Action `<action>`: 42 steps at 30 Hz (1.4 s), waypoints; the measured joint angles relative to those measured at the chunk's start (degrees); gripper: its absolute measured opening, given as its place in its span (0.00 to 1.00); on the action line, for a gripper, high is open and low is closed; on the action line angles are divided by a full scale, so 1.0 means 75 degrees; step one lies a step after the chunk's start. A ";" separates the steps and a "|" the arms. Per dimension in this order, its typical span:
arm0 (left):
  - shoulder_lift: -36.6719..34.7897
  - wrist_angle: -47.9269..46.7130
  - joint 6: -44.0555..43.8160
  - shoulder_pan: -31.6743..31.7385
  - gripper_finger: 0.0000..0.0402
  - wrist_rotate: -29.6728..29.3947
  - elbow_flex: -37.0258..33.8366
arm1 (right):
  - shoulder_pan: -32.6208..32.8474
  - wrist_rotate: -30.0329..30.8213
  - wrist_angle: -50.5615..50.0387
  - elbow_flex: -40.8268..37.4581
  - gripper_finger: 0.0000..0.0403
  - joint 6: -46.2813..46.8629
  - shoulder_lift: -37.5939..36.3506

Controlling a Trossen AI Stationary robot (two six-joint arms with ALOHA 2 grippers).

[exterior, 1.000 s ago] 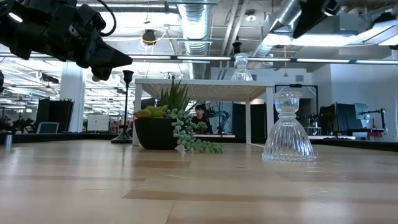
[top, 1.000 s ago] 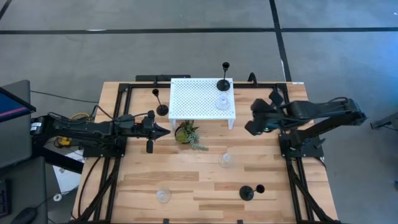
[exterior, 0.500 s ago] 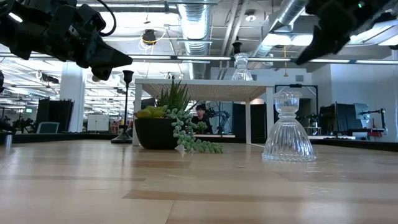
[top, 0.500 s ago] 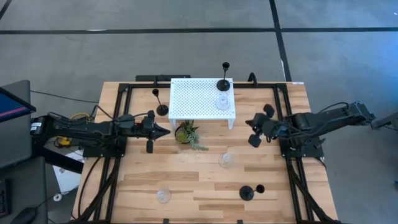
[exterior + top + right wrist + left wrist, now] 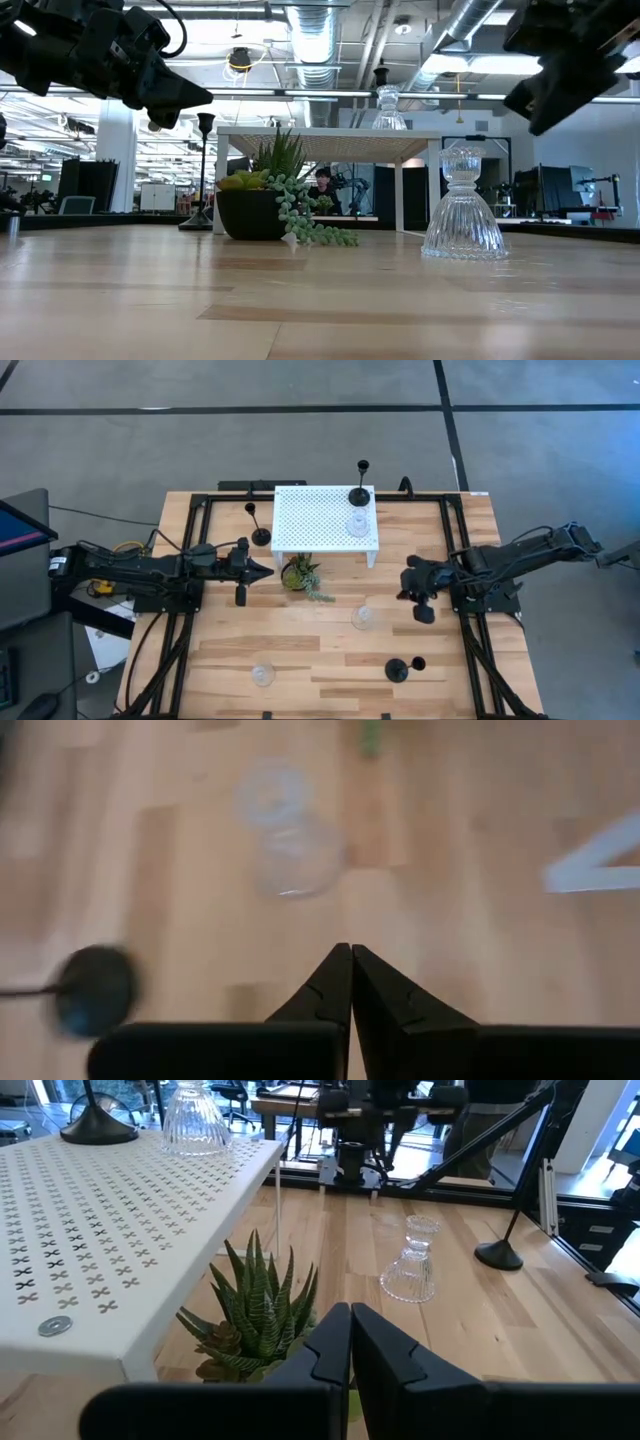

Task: Pick & Place candle stick holders
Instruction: Move the bottom black candle holder to the center of the table

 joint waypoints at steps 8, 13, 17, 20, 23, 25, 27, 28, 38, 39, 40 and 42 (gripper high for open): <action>0.0000 0.0000 0.0000 -0.0002 0.03 0.0000 0.0000 | 0.0205 -0.3019 -0.0325 -0.0007 0.00 -0.0678 -0.0004; 0.0000 0.0000 0.0000 0.0000 0.03 -0.0003 0.0000 | 0.0815 -0.2488 -0.0298 -0.0059 0.00 -0.0614 -0.0004; 0.0000 0.0000 0.0000 -0.0002 0.03 0.0000 0.0000 | 0.1548 -0.1385 -0.0426 -0.0059 0.00 -0.0308 -0.0022; 0.0000 0.0000 0.0000 -0.0001 0.03 -0.0003 0.0000 | 0.2256 -0.0580 -0.0495 -0.0058 0.00 -0.0069 -0.0022; 0.0000 0.0000 0.0000 -0.0002 0.03 -0.0001 0.0000 | 0.3046 0.0264 -0.0485 -0.0092 0.00 0.0235 -0.0027; 0.0000 0.0000 0.0000 0.0000 0.03 -0.0002 0.0000 | 0.3574 0.0863 -0.0401 -0.0232 0.00 0.0459 -0.0089; 0.0000 0.0000 0.0000 -0.0001 0.03 -0.0003 0.0000 | 0.4058 0.1298 0.0014 -0.0538 0.00 0.0511 -0.0228; 0.0000 0.0000 0.0000 -0.0001 0.03 -0.0003 0.0000 | 0.4263 0.1427 0.0322 -0.0734 0.00 0.0512 -0.0320; 0.0000 0.0000 0.0001 0.0001 0.03 -0.0003 0.0000 | 0.4843 0.1646 0.3131 -0.2316 0.00 0.0534 -0.0663; 0.0000 0.0000 0.0000 0.0001 0.03 0.0000 0.0000 | 0.4810 0.1643 0.3347 -0.2390 0.00 0.0534 -0.0647; 0.0000 0.0000 0.0003 0.0001 0.03 -0.0003 0.0000 | 0.4783 0.1643 0.3517 -0.2429 0.00 0.0534 -0.0604; 0.0000 0.0000 0.0000 0.0001 0.03 -0.0003 0.0000 | 0.4719 0.1643 0.3815 -0.2436 0.00 0.0578 -0.0545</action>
